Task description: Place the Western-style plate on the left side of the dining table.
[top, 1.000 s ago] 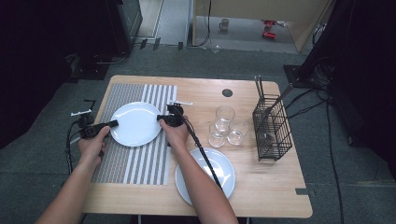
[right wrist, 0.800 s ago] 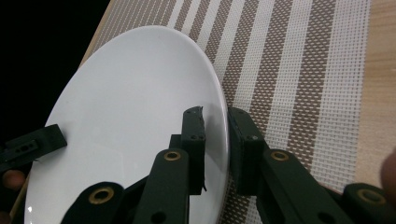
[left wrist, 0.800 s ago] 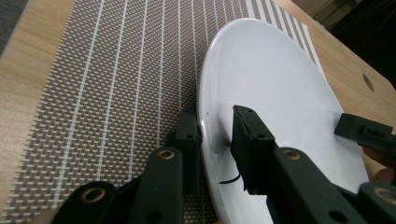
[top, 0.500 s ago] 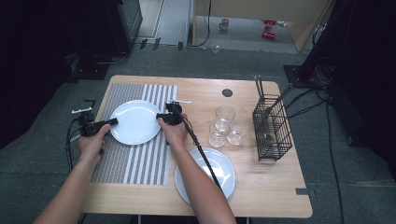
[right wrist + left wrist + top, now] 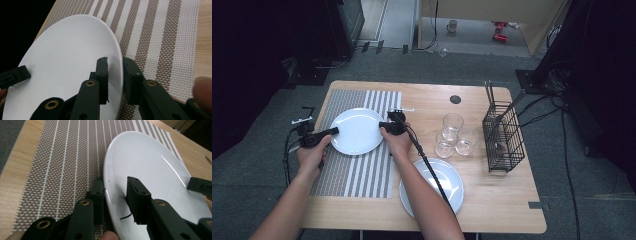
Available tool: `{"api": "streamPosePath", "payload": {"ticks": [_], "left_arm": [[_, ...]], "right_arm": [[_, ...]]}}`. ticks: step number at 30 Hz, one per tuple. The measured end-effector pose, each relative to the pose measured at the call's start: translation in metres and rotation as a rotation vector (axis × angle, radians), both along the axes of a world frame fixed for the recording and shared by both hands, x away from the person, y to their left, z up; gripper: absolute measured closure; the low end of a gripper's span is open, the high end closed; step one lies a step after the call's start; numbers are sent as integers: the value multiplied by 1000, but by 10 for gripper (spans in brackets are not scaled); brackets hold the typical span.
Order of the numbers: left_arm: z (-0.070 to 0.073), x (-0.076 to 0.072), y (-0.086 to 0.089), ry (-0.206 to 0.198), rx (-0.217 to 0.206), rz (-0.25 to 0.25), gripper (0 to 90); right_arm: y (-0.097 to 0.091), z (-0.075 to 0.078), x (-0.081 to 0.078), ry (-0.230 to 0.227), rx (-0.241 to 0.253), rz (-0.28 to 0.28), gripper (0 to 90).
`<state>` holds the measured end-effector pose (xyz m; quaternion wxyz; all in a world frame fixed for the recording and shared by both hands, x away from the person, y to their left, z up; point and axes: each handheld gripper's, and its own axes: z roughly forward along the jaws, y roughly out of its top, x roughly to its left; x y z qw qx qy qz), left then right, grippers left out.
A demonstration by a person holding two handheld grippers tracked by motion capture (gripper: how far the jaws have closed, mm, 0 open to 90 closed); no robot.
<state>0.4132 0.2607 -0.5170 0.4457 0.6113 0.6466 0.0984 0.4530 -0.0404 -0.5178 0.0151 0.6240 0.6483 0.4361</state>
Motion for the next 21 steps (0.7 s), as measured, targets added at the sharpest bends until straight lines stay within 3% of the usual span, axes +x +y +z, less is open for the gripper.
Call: {"api": "streamPosePath", "payload": {"ticks": [2, 7, 8, 9, 10, 15, 21], "left_arm": [[1, -1, -3, -6, 21, -1, 670], [2, 1, -4, 3, -2, -9, 554], [3, 0, -5, -12, 32, -16, 540], [3, 0, -5, -12, 32, -16, 526], [4, -1, -5, -31, 70, -7, 499], [7, -3, -2, -49, 79, -4, 459], [14, -7, -1, -77, 112, -14, 422]], "right_arm": [[0, 0, 0, -3, 2, 3, 761], [0, 0, 0, -4, -2, 9, 752], [-1, 0, 0, -8, -7, 13, 742], [-1, 0, 0, -8, -7, 13, 742], [-1, 0, 0, -13, -14, 19, 737], [-2, 3, -2, -29, -4, 20, 697], [-2, 11, -5, -81, -46, 19, 636]]}}
